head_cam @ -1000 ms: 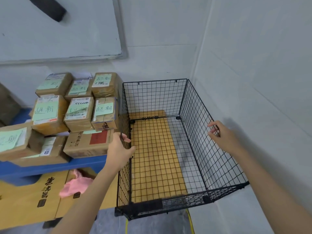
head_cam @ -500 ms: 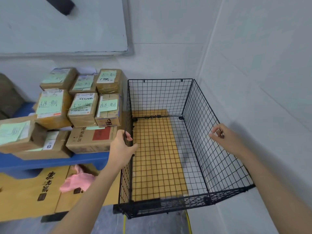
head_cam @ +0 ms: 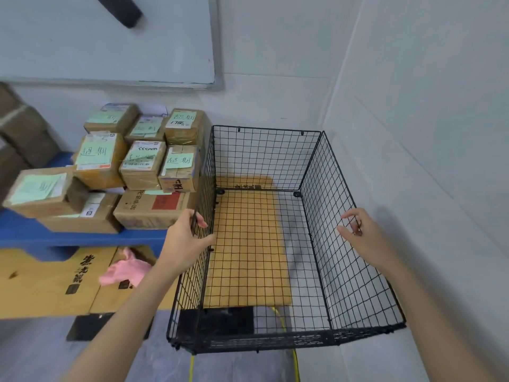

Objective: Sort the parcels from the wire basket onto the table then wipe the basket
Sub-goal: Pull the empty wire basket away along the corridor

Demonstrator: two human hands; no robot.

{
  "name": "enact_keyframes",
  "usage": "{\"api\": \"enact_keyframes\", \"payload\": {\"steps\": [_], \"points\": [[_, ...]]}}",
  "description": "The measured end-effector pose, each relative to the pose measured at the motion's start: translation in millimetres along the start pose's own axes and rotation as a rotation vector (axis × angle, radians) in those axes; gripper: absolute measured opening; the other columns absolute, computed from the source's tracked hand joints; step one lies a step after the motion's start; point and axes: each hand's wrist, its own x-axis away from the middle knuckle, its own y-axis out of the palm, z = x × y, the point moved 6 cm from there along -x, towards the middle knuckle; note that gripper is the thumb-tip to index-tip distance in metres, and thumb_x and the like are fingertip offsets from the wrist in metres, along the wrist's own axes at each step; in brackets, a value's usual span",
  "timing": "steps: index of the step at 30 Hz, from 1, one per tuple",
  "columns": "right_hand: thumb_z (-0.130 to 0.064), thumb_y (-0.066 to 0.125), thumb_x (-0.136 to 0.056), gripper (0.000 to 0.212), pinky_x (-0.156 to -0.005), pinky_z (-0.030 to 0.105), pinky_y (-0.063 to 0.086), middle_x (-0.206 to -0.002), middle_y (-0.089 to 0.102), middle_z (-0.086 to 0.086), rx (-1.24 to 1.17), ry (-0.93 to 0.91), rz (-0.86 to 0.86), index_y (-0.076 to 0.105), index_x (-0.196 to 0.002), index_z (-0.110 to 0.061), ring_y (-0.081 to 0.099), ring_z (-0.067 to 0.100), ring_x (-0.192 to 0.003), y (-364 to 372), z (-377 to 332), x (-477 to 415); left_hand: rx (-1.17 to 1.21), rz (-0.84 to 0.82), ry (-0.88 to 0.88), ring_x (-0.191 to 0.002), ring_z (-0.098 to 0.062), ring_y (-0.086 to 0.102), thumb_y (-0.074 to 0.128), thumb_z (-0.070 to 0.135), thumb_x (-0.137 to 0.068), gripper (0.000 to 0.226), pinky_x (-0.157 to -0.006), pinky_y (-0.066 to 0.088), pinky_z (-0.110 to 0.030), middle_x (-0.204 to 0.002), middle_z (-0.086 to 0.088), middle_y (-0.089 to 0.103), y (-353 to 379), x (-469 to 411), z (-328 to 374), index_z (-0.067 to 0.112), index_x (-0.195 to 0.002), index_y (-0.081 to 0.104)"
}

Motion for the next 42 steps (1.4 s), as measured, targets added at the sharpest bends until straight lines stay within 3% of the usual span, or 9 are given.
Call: {"api": "enact_keyframes", "payload": {"steps": [2, 6, 10, 15, 19, 26, 31, 36, 42], "points": [[-0.025, 0.064, -0.094, 0.021, -0.064, 0.036, 0.042, -0.080, 0.041, 0.000, -0.030, -0.022, 0.024, 0.053, -0.110, -0.031, 0.039, 0.018, -0.066, -10.3, -6.2, 10.9, 0.006, 0.008, 0.015, -0.061, -0.019, 0.056, 0.079, 0.016, -0.080, 0.032, -0.065, 0.050, -0.033, -0.096, 0.000, 0.062, -6.7, 9.5, 9.3, 0.017, -0.097, 0.051], [-0.025, 0.063, -0.094, 0.029, -0.068, 0.043, 0.049, -0.082, 0.046, 0.001, -0.052, -0.052, 0.084, 0.049, -0.118, -0.033, 0.044, 0.019, -0.069, -39.1, -27.5, 27.9, 0.017, 0.048, 0.046, -0.083, -0.032, 0.065, 0.078, 0.012, -0.080, 0.032, -0.078, 0.057, -0.044, -0.097, 0.001, 0.063, -22.7, 30.3, 32.3, 0.018, -0.098, 0.052], [-0.025, 0.062, -0.095, 0.033, -0.078, 0.045, 0.051, -0.084, 0.048, 0.002, -0.058, -0.101, 0.137, 0.047, -0.124, -0.030, 0.050, 0.021, -0.075, -69.6, -55.6, 42.7, 0.042, 0.109, 0.082, -0.087, -0.029, 0.065, 0.077, 0.013, -0.080, 0.030, -0.081, 0.055, -0.041, -0.099, 0.002, 0.063, -44.3, 49.4, 55.3, 0.017, -0.098, 0.054], [-0.026, 0.058, -0.098, 0.035, -0.066, 0.036, 0.044, -0.082, 0.049, 0.001, -0.076, -0.201, 0.173, 0.045, -0.130, -0.027, 0.049, 0.020, -0.071, -103.6, -94.9, 64.4, 0.115, 0.172, 0.121, -0.092, -0.022, 0.065, 0.077, 0.015, -0.081, 0.030, -0.083, 0.055, -0.039, -0.098, 0.001, 0.064, -77.4, 74.6, 86.4, 0.018, -0.100, 0.054], [-0.029, 0.059, -0.098, 0.035, -0.062, 0.031, 0.042, -0.085, 0.050, 0.001, -0.110, -0.262, 0.187, 0.046, -0.130, -0.030, 0.046, 0.017, -0.065, -124.6, -122.5, 82.6, 0.105, 0.251, 0.173, -0.093, -0.010, 0.062, 0.075, 0.013, -0.081, 0.028, -0.080, 0.047, -0.021, -0.096, 0.002, 0.064, -105.7, 98.3, 111.4, 0.015, -0.100, 0.055], [-0.028, 0.060, -0.098, 0.038, -0.056, 0.028, 0.039, -0.088, 0.052, -0.001, -0.163, -0.381, 0.190, 0.045, -0.132, -0.031, 0.044, 0.015, -0.062, -139.8, -178.2, 99.6, 0.092, 0.422, 0.211, -0.098, -0.018, 0.061, 0.074, 0.012, -0.081, 0.028, -0.091, 0.050, -0.039, -0.099, 0.000, 0.065, -158.8, 142.4, 132.1, 0.015, -0.100, 0.054], [-0.026, 0.056, -0.100, 0.041, -0.058, 0.030, 0.040, -0.091, 0.054, 0.000, -0.205, -0.474, 0.135, 0.038, -0.136, -0.031, 0.046, 0.015, -0.063, -112.0, -220.9, 100.9, 0.025, 0.555, 0.185, -0.073, -0.017, 0.057, 0.072, 0.010, -0.084, 0.027, -0.060, 0.041, -0.012, -0.095, 0.005, 0.061, -198.8, 182.4, 122.9, 0.009, -0.104, 0.054], [-0.015, 0.043, -0.104, 0.042, -0.062, 0.040, 0.042, -0.086, 0.050, 0.005, -0.225, -0.576, -0.005, 0.032, -0.141, -0.032, 0.046, 0.026, -0.069, -50.6, -269.9, 101.3, -0.026, 0.681, 0.103, -0.070, -0.023, 0.056, 0.077, 0.017, -0.081, 0.030, -0.066, 0.047, -0.030, -0.092, 0.001, 0.062, -248.0, 232.4, 89.2, 0.012, -0.100, 0.055], [-0.015, 0.041, -0.105, 0.043, -0.069, 0.046, 0.049, -0.092, 0.055, 0.004, -0.219, -0.703, -0.198, 0.033, -0.140, -0.039, 0.051, 0.022, -0.070, 42.6, -340.5, 119.4, -0.115, 0.861, -0.070, -0.056, -0.003, 0.044, 0.078, 0.018, -0.081, 0.031, -0.058, 0.040, -0.017, -0.096, 0.005, 0.062, -298.0, 309.9, 43.3, 0.015, -0.101, 0.055]]}}
